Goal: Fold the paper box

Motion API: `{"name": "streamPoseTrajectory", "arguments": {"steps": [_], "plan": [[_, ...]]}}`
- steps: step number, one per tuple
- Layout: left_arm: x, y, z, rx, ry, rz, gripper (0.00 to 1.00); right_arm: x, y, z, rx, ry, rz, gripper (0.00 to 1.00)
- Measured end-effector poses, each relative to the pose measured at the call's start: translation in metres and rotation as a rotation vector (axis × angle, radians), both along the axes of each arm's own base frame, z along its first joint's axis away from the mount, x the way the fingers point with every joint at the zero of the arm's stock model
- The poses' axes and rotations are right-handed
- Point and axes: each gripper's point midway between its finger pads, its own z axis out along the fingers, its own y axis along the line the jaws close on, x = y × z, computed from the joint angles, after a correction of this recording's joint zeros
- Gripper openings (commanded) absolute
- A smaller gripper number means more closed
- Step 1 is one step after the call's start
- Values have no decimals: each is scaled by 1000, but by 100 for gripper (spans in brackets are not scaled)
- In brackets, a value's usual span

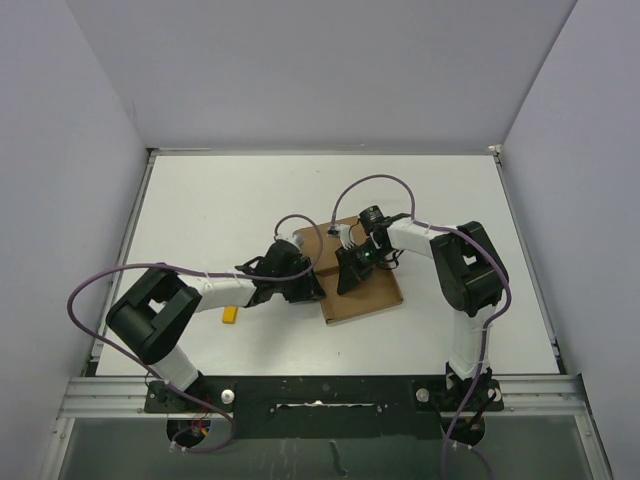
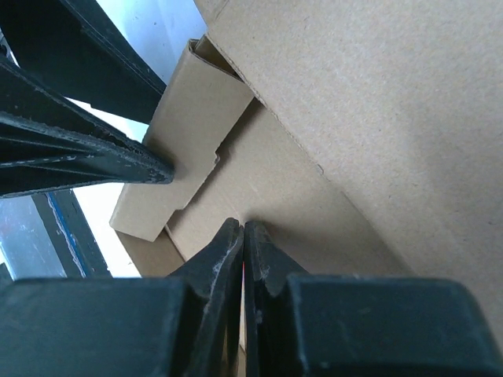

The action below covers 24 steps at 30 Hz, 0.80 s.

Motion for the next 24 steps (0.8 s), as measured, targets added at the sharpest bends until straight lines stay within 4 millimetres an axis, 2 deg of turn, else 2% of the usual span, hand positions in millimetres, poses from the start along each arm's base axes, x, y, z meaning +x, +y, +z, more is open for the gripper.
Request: {"name": "streamPoseTrajectory", "arguments": {"steps": [4,8,14,19,24], "plan": [[0,4,-1,49,9,4,30,1,-1,2,-1,-11,3,4],[1,8,-2,91,15,5,29,5,-3,16,16,-55,7,5],[2,18,-1,169,21,0,25,16,-8,63,120,-156,-2,6],[4,25,1,232,15,-18,25,37,-36,101,209,-232,-90,7],[6,31,5,299,8,-54,25,49,-63,116,248,-260,-182,7]]}}
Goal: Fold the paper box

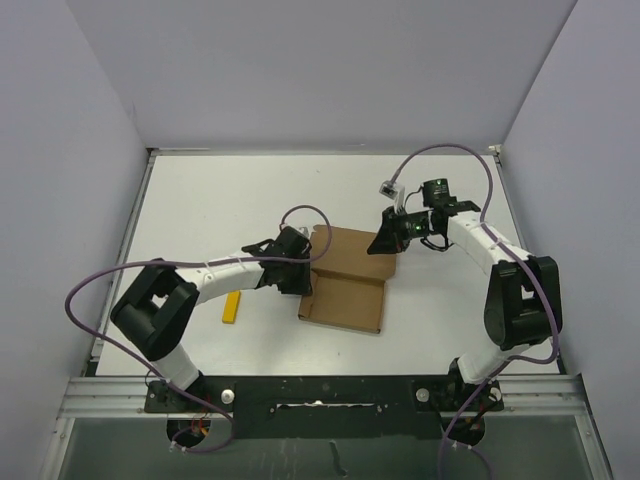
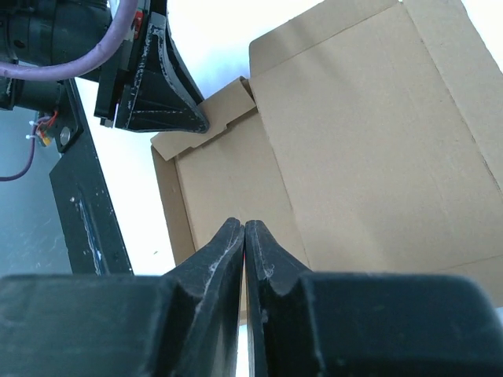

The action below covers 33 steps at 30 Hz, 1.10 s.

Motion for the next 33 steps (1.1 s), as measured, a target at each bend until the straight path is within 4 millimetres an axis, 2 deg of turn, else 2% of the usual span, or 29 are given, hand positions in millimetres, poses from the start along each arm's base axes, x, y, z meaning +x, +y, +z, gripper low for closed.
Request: {"name": "streamPoseTrajectory", "arguments": {"steps": [10,17,23,24,26,27,33], "plan": [[-3,5,-12,83,33,-87,24,-2,-8,1,39,39,-32,7],[-1,4,-12,113,40,-121,23,0,-9,2,47,37,-38,7],[-3,12,-11,182,50,-143,24,1,-9,2,47,33,-38,7],[-3,14,-11,194,52,-144,23,1,-9,2,47,33,-38,7],[-5,17,-11,215,55,-150,5,1,-9,2,47,33,-38,7],[-5,19,-11,224,56,-151,0,1,-9,2,47,33,-38,7],[-3,24,-12,264,49,-159,0,1,-9,2,47,33,-39,7]]}}
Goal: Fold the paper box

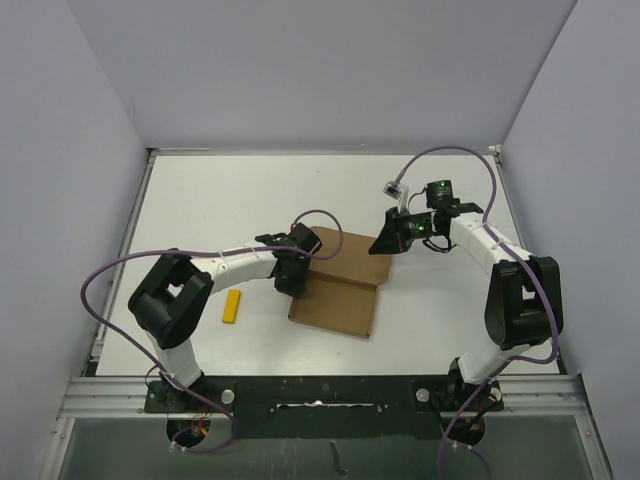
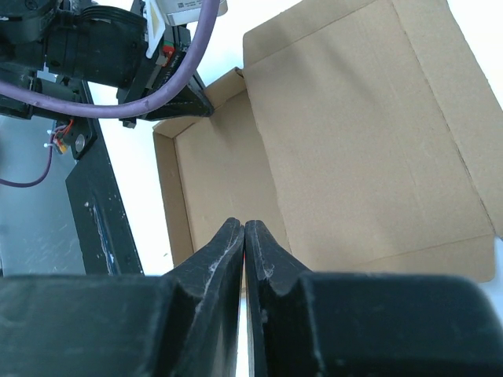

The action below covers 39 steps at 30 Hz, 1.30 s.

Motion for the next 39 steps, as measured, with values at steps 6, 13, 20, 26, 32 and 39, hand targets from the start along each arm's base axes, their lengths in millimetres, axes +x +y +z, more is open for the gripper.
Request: {"name": "streamPoseTrajectory", "arguments": {"steps": [6,13,20,26,32,39], "plan": [[4,6,1,51,-21,-2,22,0,0,0,0,0,0,7],[6,8,2,63,-29,4,35,0,0,0,-1,-1,0,7],[6,7,4,53,-34,11,47,1,-1,0,-1,-3,-2,7],[2,6,15,-4,-61,29,58,1,-2,0,-2,-7,-2,7],[5,-2,27,-88,-93,38,59,2,-2,0,-2,-8,-3,7],[4,-1,23,-97,-84,49,53,2,-2,-1,-2,-9,-2,7]]}}
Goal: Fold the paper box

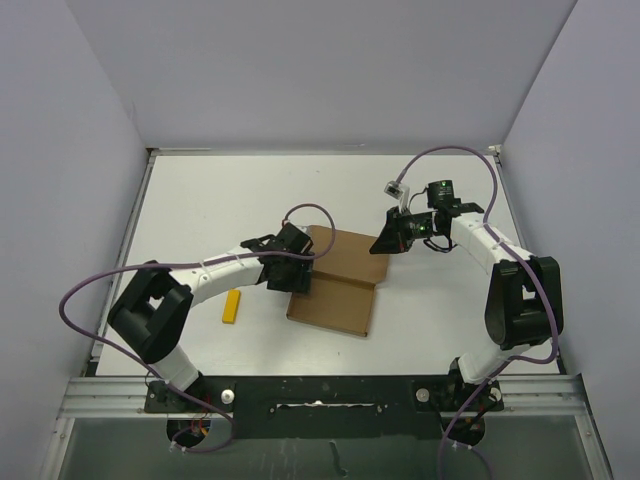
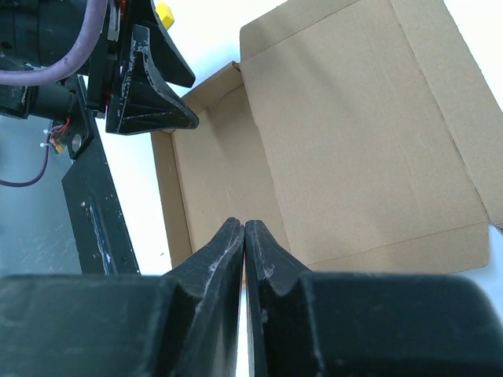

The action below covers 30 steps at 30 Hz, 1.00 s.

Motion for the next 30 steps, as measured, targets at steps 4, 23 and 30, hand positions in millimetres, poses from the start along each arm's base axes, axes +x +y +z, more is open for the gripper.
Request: {"name": "streamPoseTrajectory", "arguments": {"steps": [4,23,30], "plan": [[1,3,-1,10,-1,4,46,0,0,0,0,0,0,7],[-2,17,-11,80,20,-1,41,0,0,0,0,0,0,7],[2,22,5,48,-14,-7,45,0,0,0,-1,-6,2,8]]}}
